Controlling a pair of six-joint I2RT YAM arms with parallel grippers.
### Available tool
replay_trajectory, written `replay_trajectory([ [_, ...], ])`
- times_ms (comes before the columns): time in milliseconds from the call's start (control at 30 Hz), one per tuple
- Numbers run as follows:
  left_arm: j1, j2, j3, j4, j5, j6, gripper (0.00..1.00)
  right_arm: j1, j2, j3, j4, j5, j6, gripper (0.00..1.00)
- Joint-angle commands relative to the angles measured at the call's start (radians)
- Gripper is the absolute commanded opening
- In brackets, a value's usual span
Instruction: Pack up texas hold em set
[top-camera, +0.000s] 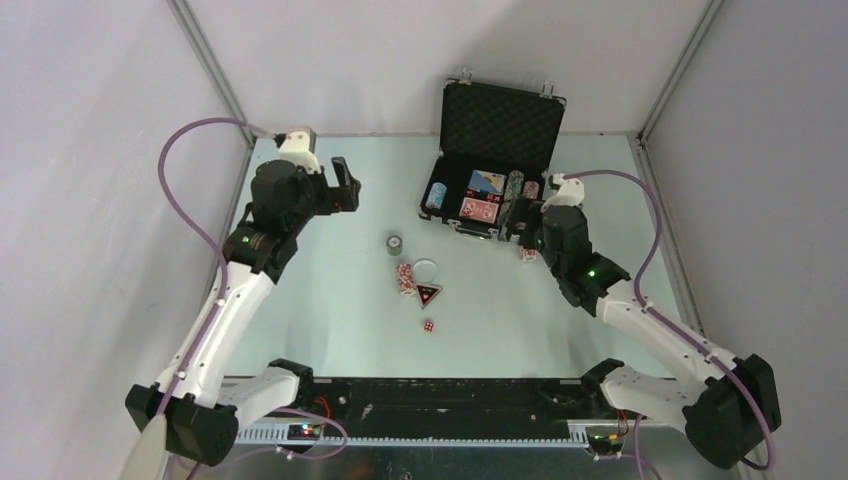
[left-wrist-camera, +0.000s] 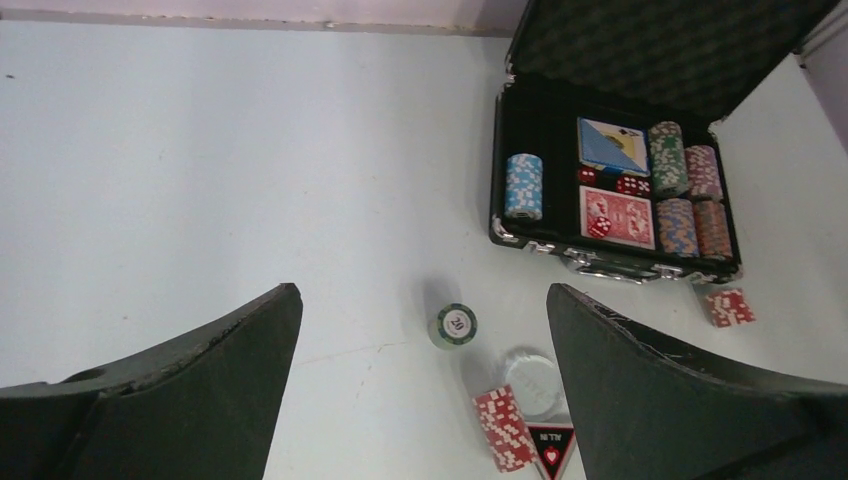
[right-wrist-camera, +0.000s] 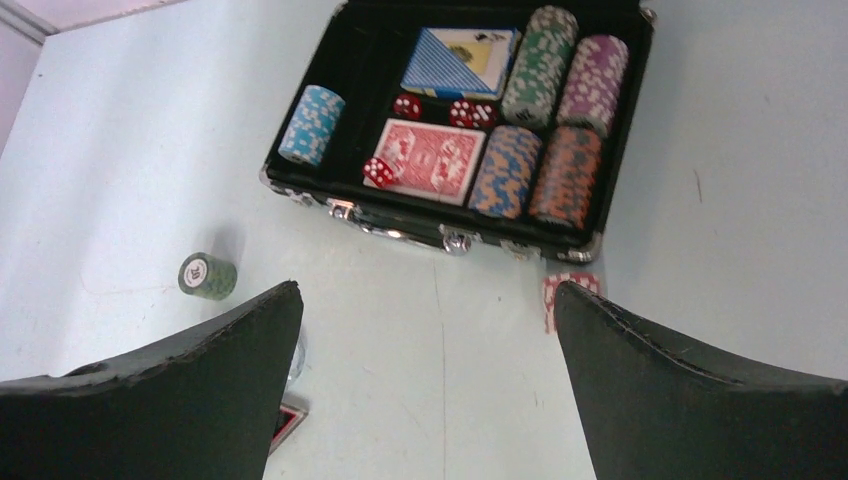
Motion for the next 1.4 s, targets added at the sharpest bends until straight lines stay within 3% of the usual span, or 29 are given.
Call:
replay_trajectory([
  [0, 0.004, -0.005, 0.026, 0.02, 0.09, -0.04, 1.0, 0.013, -0.06, 0.002, -0.146, 0.061, 0.092, 1.0],
  [133, 0.004, -0.008, -0.002, -0.012, 0.132, -0.132, 1.0, 0.02, -0.088, -0.046, -0.179, 0.027, 0.095, 1.0],
  [233, 0.004, -0.035, -0.103, -0.006, 0.152, -0.236, 1.0, 0.026, -0.108, -0.089, -0.19, -0.007, 0.097, 1.0],
  [333, -0.001, -0.08, -0.264, 0.079, 0.083, -0.368, 0.98, 0.03, -0.116, -0.121, -0.178, -0.051, 0.091, 1.0],
  [433, -0.017, -0.036, -0.32, 0.096, 0.011, -0.419, 0.98, 0.042, -0.102, -0.135, -0.172, -0.083, 0.074, 1.0],
  [567, -0.047, 0.088, -0.323, 0.138, -0.048, -0.42, 1.0, 0.066, -0.083, -0.136, -0.163, -0.099, 0.054, 1.0],
  [633, -0.064, 0.164, -0.315, 0.174, -0.017, -0.391, 0.95, 0.074, -0.076, -0.136, -0.152, -0.098, 0.045, 1.0],
  [833, -0.163, 0.359, -0.2, 0.152, -0.05, -0.358, 0.93, 0.081, -0.048, -0.136, -0.095, -0.145, 0.008, 1.0],
  [1100, -0.234, 0.417, -0.172, 0.081, -0.017, -0.436, 0.88, 0.075, 0.006, -0.113, -0.005, -0.098, -0.018, 1.0],
  [1267, -0.248, 0.456, -0.149, -0.006, 0.036, -0.495, 0.86, 0.04, 0.012, -0.027, -0.183, -0.103, 0.047, 1.0],
  [1367, -0.25, 0.481, -0.135, -0.016, 0.051, -0.533, 0.78, 0.036, -0.034, -0.01, -0.267, -0.12, 0.093, 1.0],
])
